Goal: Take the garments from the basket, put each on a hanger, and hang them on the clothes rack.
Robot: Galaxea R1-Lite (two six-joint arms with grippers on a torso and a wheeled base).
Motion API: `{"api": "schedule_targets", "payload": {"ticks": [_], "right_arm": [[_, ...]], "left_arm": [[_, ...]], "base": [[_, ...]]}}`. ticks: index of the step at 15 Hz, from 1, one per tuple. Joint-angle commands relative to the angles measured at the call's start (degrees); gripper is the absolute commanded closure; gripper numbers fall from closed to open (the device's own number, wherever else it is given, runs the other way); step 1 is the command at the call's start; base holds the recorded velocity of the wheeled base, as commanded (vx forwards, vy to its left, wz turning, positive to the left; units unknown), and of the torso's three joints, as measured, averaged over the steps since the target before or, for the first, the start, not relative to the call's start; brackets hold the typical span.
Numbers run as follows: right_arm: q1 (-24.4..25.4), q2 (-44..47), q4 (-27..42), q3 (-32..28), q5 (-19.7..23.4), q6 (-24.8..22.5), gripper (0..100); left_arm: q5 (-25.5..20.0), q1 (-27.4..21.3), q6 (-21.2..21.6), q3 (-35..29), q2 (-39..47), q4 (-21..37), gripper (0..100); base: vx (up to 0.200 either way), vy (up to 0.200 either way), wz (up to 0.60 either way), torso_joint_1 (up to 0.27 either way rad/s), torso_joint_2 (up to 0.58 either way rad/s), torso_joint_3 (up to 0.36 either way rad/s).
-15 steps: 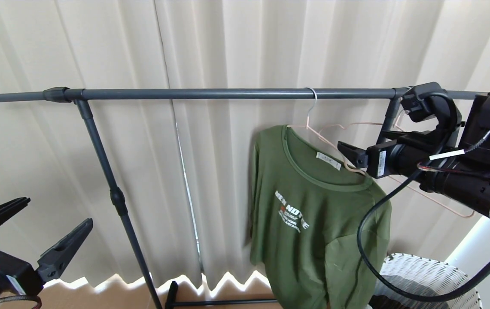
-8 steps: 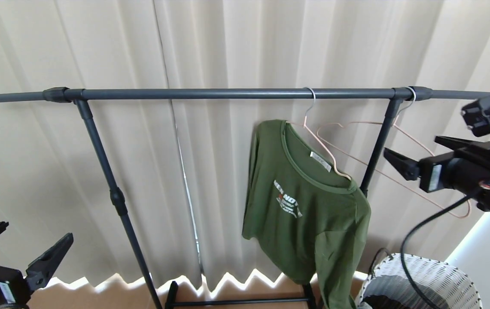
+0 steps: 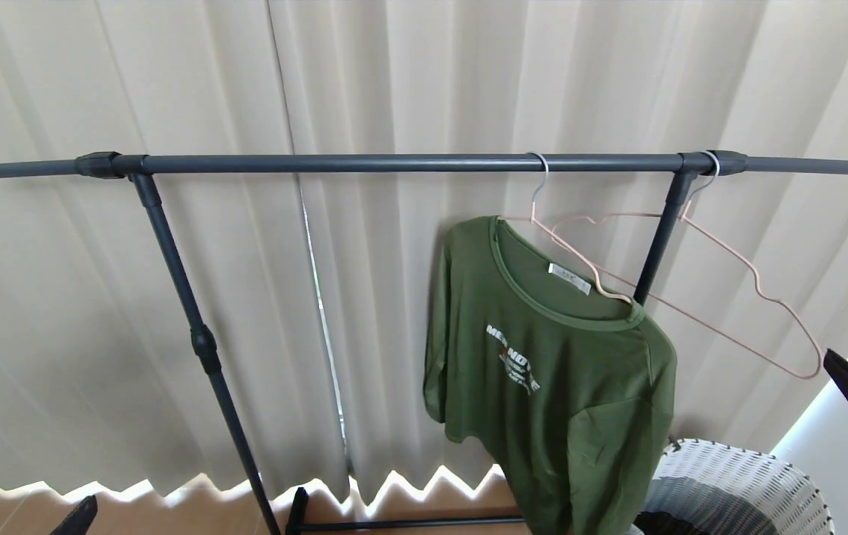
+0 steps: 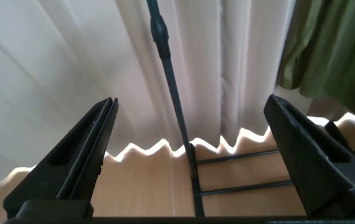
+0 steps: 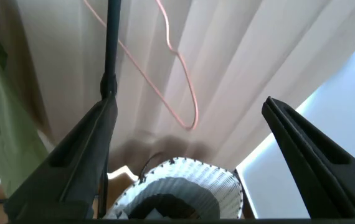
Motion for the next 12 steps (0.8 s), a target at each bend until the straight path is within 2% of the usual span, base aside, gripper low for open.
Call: {"api": "schedule_targets", "payload": {"ticks": [1, 2, 3, 4, 5, 7, 8, 10, 12], "right_arm": [[-0.29, -13.84, 0.41, 11.71, -0.45, -0.69, 0], [-0.37, -18.15, 1.55, 12.68, -0.98, -0.60, 0], [-0.90, -23.24, 7.79, 12.68, -1.94, 0.28, 0], [-1.34, -27.29, 12.89, 12.68, -2.47, 0.89, 0], [-1.43, -38.27, 23.88, 12.68, -2.65, 1.07, 0], [-1.52, -46.89, 32.14, 12.68, -2.91, 1.51, 0], [-1.52, -49.17, 32.14, 12.68, -3.44, 2.74, 0], [-0.02, -54.18, 32.14, 12.68, -3.18, 4.23, 0], [0.68, -55.24, 30.64, 12.68, -3.26, 4.58, 0]], "left_arm": [[-1.15, -1.70, 0.41, 0.13, -18.95, 12.67, 0], [-1.15, -2.05, 0.59, 0.13, -23.08, 16.98, 0], [-1.32, -2.32, 0.59, 0.13, -27.03, 20.67, 0], [-1.23, -2.49, 0.59, 0.13, -29.32, 22.34, 0], [-0.97, -3.11, 0.24, 0.13, -30.81, 22.96, 0], [-1.06, -3.11, 0.24, 0.13, -30.72, 22.87, 0], [-1.06, -3.11, 0.59, 0.13, -30.81, 22.87, 0], [-1.06, -3.11, 0.67, 0.13, -30.81, 22.87, 0], [-1.15, -3.11, 0.85, 0.13, -30.81, 22.87, 0]], "base": [[0.000, 0.000, 0.00, 0.000, 0.00, 0.000], [0.000, 0.000, 0.00, 0.000, 0.00, 0.000], [0.000, 0.000, 0.00, 0.000, 0.00, 0.000], [0.000, 0.000, 0.00, 0.000, 0.00, 0.000], [0.000, 0.000, 0.00, 0.000, 0.00, 0.000], [0.000, 0.000, 0.00, 0.000, 0.00, 0.000], [0.000, 0.000, 0.00, 0.000, 0.00, 0.000], [-0.200, 0.000, 0.00, 0.010, 0.00, 0.005], [-0.200, 0.000, 0.00, 0.017, 0.00, 0.000]]}}
